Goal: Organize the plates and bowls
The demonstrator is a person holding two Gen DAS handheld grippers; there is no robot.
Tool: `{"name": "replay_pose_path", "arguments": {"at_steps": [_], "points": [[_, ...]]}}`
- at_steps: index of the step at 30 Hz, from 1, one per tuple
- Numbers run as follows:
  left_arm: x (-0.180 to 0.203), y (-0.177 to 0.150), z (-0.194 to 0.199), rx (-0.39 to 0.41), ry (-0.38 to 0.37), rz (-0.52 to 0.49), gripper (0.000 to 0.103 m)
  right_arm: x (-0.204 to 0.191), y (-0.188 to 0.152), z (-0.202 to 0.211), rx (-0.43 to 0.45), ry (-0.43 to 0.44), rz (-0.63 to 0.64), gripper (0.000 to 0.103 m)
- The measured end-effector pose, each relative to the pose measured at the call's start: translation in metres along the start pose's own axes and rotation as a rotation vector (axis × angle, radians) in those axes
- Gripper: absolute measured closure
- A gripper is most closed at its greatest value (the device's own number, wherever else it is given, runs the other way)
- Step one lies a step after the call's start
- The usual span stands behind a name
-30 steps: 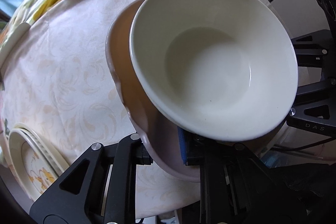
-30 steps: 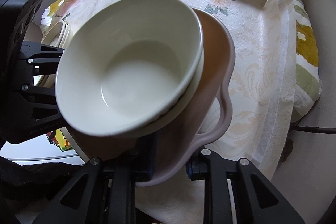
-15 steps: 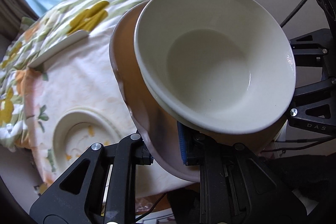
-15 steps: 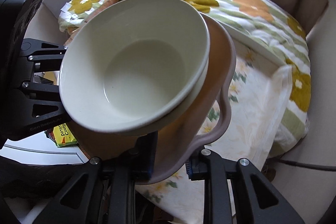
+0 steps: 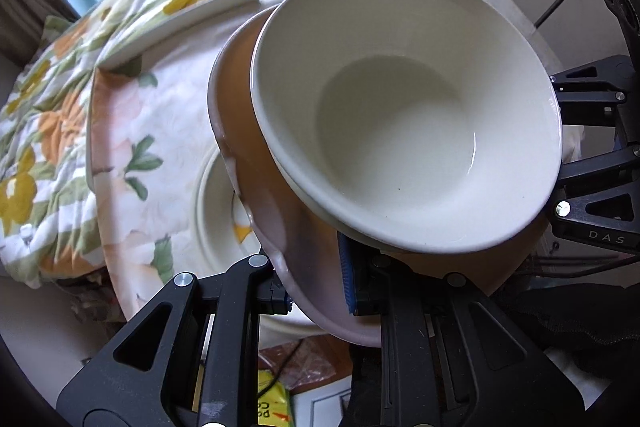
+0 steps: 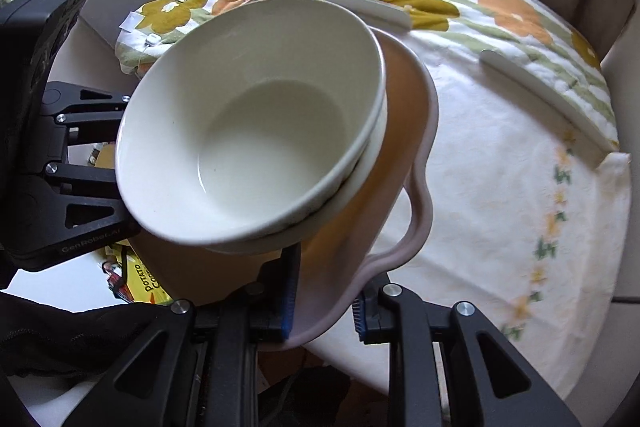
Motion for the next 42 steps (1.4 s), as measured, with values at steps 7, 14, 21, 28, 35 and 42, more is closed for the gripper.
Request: {"name": "replay_pose_path", "arguments": {"at_steps": [7,14,21,28,35,42], "points": [[-0.034,-0.026,-0.029,-0.042,-0.021,0.004,0.088,-0.026,0.001,-0.038,-0.039,0.012,-0.059,0.082],[-0.049,-0.030,-0.045,-0.050,-0.017,0.028,0.088,-0.034,0.009,-0.057,-0.055,-0.024,-0.017,0.082],[-0.049,-0.032,-0.050,-0.038,-0.006,0.018,0.088,-0.033,0.010,-0.064,-0.044,-0.049,0.008,0.082],[-0.049,-0.033,-0.052,-0.049,-0.005,0.012,0.088,-0.033,0.011,-0.064,-0.050,-0.047,-0.006,0.082],[-0.050,-0.029,-0.055,-0.139,-0.056,-0.023,0.087,-0.026,0.017,-0.063,-0.114,0.010,-0.043,0.082],[-0.042,-0.026,-0.057,-0.230,-0.089,-0.068,0.084,-0.031,0.020,-0.055,-0.170,0.010,-0.024,0.055]]}}
Point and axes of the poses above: each gripper's, at about its wrist camera, not at the fingertips, and z roughly against the way its jaws point, x to its right, y to its top, the point moved 3 cm from there along -z, roughly the way its jaws point, and after that the axes turned 1 degree about z, right-handed, at the moved point
